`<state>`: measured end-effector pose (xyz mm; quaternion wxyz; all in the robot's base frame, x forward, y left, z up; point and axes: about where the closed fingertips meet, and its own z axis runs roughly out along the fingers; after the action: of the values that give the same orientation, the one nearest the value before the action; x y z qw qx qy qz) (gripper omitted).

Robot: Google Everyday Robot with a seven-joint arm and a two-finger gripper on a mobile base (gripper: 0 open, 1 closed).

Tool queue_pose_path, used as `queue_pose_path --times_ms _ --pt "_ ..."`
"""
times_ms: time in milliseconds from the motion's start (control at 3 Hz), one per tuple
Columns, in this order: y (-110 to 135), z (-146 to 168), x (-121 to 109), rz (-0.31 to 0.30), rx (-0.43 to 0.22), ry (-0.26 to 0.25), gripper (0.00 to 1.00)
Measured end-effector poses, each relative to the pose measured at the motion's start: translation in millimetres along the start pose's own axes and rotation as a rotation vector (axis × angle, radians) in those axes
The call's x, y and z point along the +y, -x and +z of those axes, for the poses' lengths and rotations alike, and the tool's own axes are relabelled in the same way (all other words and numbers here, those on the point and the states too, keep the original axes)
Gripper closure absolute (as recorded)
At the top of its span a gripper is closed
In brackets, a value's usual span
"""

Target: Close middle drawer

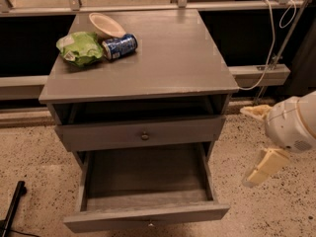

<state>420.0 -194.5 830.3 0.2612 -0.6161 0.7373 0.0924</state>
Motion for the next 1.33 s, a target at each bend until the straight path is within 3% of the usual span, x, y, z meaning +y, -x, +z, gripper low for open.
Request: queue_pose_path --times_ms 333,667,1000,1333 --pt "7 36 3 -0.05 -0.091 0.016 0.0" --pt "5 106 26 0.0 -0.322 0.014 0.0" --pt "19 170 33 -0.066 -0.554 0.02 0.0" --pt "12 180 37 -0.072 -0.57 0.028 0.0"
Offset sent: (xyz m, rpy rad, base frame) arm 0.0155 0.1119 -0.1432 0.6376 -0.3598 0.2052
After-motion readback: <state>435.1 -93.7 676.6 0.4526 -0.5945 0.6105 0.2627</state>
